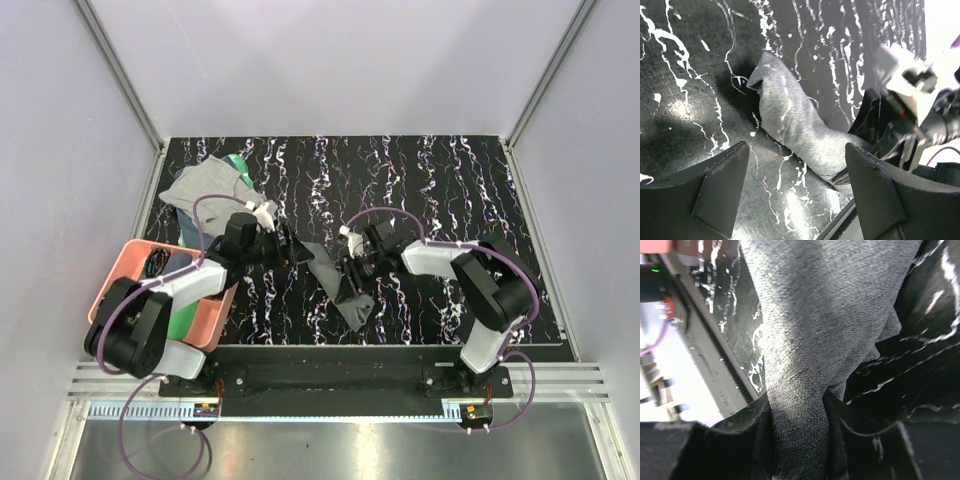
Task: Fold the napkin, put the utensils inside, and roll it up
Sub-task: Roll the napkin with the utensil
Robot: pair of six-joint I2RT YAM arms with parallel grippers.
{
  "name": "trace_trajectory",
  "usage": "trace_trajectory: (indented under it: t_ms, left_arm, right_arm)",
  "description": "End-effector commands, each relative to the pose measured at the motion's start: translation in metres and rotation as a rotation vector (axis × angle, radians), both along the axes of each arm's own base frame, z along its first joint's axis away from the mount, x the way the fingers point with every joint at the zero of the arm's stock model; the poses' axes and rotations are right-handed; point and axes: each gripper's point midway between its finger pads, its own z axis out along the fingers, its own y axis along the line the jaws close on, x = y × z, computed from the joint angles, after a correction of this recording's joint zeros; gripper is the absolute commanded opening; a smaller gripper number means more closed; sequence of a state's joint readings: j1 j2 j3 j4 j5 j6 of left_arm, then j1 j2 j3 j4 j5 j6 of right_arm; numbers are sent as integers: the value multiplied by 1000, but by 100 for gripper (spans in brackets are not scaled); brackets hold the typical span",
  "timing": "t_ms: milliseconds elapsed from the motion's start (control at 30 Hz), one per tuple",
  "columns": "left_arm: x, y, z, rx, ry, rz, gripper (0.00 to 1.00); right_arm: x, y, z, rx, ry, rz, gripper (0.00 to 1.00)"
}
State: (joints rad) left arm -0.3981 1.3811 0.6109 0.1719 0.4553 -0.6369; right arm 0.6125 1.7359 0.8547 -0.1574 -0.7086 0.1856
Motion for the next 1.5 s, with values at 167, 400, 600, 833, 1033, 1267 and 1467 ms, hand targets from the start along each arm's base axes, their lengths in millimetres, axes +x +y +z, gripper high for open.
trace_trajectory:
  t_ms: [167,400,600,833,1033,1267,1467]
  left_arm:
    - [27,-22,3,-76,-80,-40,76]
    - [42,-48,-5,-112,-83,-83,71]
    - [56,-57,-2,-152,-130,-80,64]
    - [60,-71,-8,-183,-108,-99,34]
    - [61,-68,-20,-122,-52,-88,3]
    - [57,-66,-23,-68,-15,-87,0]
    - [54,-63,-28,-44,15,-75,0]
  right_arm:
    - [30,-3,5,114,38,-18,42]
    - [30,-12,-11,97,102,-36,43]
    - [35,-18,-17,105,144,-58,43]
    - [45,-23,-24,54,141,-100,50]
    - [53,-36,-13,-30,70,-169,77]
    - [43,-36,13,-114,-49,-198,96]
    - [24,-35,20,-262,-175,-244,100]
